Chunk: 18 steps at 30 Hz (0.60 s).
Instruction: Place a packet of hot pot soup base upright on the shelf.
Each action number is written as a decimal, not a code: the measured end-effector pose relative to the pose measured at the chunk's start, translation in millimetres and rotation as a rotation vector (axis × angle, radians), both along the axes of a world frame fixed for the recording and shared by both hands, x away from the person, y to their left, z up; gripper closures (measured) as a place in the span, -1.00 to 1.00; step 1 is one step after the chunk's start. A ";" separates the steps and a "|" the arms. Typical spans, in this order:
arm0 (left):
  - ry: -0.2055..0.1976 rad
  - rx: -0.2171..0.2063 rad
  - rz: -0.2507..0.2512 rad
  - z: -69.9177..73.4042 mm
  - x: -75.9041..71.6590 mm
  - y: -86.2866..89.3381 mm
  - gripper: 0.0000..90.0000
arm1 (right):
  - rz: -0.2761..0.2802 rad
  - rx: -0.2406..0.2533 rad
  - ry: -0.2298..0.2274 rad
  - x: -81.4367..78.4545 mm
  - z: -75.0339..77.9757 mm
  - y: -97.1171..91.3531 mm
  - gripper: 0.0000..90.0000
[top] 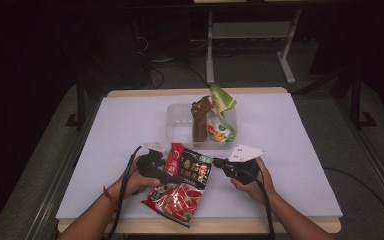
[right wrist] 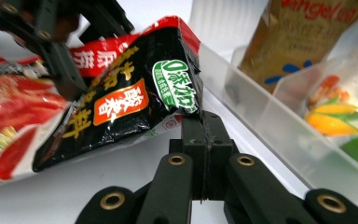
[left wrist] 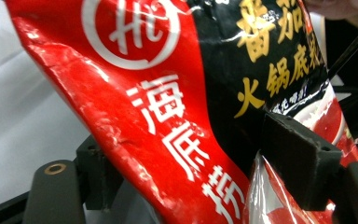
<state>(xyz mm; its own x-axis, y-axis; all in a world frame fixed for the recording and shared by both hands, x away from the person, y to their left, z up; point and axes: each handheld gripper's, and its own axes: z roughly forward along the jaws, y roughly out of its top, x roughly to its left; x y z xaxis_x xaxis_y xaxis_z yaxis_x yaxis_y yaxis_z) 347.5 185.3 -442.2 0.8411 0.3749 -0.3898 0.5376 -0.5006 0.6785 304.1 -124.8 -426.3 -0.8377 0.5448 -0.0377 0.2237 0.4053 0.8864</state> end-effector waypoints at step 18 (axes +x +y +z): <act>-0.004 -0.145 0.074 5.4 5.8 10.9 0.07 | 0.006 0.078 -0.009 2.0 8.3 -5.6 0.99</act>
